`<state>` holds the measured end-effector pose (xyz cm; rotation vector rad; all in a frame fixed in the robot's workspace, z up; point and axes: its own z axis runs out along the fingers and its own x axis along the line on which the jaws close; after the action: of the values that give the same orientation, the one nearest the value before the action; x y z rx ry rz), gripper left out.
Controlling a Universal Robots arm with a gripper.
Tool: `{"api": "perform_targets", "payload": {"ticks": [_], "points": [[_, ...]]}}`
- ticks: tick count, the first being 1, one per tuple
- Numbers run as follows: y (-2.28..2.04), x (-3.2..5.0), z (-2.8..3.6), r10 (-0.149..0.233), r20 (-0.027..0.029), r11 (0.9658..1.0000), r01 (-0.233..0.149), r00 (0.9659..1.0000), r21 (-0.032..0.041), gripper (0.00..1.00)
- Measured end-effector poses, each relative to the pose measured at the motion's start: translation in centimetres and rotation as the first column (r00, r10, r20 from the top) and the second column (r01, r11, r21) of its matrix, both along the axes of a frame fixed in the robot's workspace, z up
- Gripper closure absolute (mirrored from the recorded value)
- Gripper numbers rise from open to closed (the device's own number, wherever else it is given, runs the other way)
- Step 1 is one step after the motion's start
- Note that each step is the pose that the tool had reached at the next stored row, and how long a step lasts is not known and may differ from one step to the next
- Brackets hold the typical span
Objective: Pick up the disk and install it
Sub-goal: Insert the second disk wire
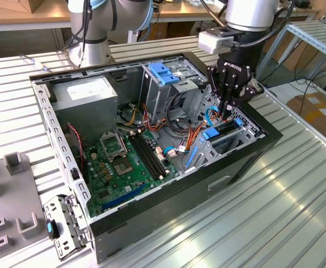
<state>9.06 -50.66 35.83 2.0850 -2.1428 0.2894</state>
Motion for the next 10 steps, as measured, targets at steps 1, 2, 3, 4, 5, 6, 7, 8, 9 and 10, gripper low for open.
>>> {"api": "perform_targets", "payload": {"ticks": [1,2,3,4,5,6,7,8,9,10], "points": [[-0.19,-0.03,-0.03,0.000,0.0011,1.0000,0.000,1.0000,0.0048,0.84],[-0.56,-0.07,-0.10,0.001,0.0035,0.9999,-0.001,1.0000,0.0145,0.84],[-0.97,-0.14,-0.19,0.002,0.0057,0.9997,-0.002,1.0000,0.0253,0.84],[-1.11,-0.19,-0.22,0.003,0.0069,0.9995,-0.003,1.0000,0.0300,0.84],[-1.22,-0.25,-0.26,0.003,0.0089,0.9994,-0.004,1.0000,0.0349,0.84],[-1.34,-0.40,-0.30,0.005,0.0135,0.9992,-0.005,0.9999,0.0405,0.84],[-1.41,-0.51,-0.34,0.006,0.0201,0.9991,-0.006,0.9998,0.0429,0.84],[-1.47,-0.61,-0.39,0.007,0.0293,0.9989,-0.008,0.9995,0.0455,0.84],[-1.52,-0.70,-0.41,0.008,0.0382,0.9988,-0.010,0.9992,0.0483,0.84],[-1.54,-0.76,-0.44,0.009,0.0429,0.9987,-0.011,0.9990,0.0503,0.84]]}}
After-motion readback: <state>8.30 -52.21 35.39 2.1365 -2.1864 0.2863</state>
